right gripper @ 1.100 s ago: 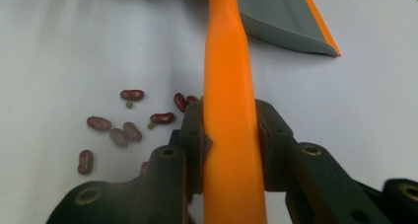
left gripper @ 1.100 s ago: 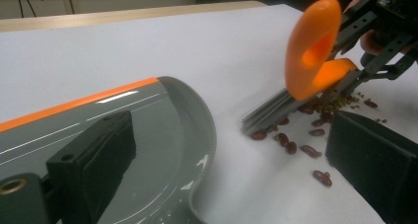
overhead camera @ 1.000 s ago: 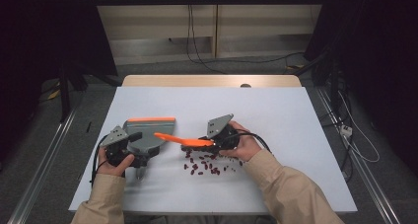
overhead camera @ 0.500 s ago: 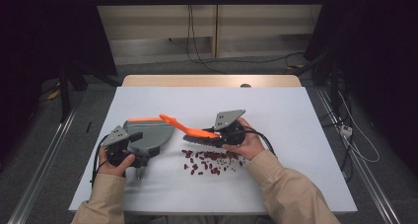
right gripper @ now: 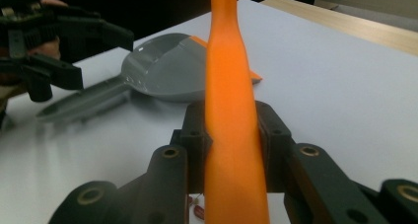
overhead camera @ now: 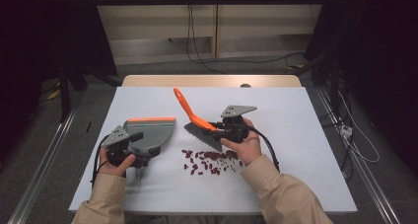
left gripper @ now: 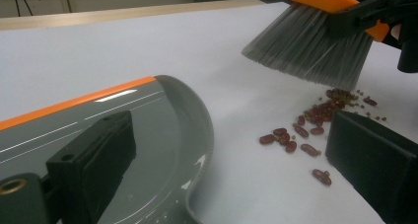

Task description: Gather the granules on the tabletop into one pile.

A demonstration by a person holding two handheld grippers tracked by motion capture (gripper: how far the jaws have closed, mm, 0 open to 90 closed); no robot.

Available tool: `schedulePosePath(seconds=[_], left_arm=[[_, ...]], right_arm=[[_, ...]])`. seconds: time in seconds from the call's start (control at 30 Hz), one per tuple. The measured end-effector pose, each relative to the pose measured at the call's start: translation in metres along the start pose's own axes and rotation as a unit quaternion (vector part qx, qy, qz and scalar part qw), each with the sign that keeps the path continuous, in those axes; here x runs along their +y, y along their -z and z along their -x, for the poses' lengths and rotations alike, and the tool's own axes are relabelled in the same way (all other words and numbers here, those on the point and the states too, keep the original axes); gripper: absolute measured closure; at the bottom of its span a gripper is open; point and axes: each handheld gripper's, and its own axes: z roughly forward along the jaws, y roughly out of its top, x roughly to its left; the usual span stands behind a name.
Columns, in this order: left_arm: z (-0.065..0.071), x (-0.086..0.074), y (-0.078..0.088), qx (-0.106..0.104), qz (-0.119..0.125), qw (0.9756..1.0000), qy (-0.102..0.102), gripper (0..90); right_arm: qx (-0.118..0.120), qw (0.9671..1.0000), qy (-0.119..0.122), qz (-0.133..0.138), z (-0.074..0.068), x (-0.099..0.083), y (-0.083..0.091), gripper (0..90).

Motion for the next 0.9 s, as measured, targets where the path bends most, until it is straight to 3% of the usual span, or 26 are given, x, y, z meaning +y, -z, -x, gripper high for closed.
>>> schedulePosePath(seconds=[0.13,0.33,0.77,0.9], left_arm=[[0.0,0.0,0.0,0.0,-0.003,1.0,-0.002,4.8],[0.0,0.0,0.0,-0.001,0.001,1.0,0.0,4.8],[0.0,0.001,0.001,0.0,0.003,1.0,-0.001,4.8],[0.0,0.001,0.001,0.0,0.002,1.0,-0.001,4.8]], right_arm=[[-0.017,0.9986,-0.05,0.008,-0.011,-0.005,-0.002,71.2],[-0.026,0.9958,-0.085,0.022,-0.026,-0.009,-0.007,71.2],[-0.044,0.991,-0.125,0.013,-0.043,-0.014,-0.017,71.2],[-0.033,0.9896,-0.139,0.018,-0.046,-0.014,-0.018,71.2]])
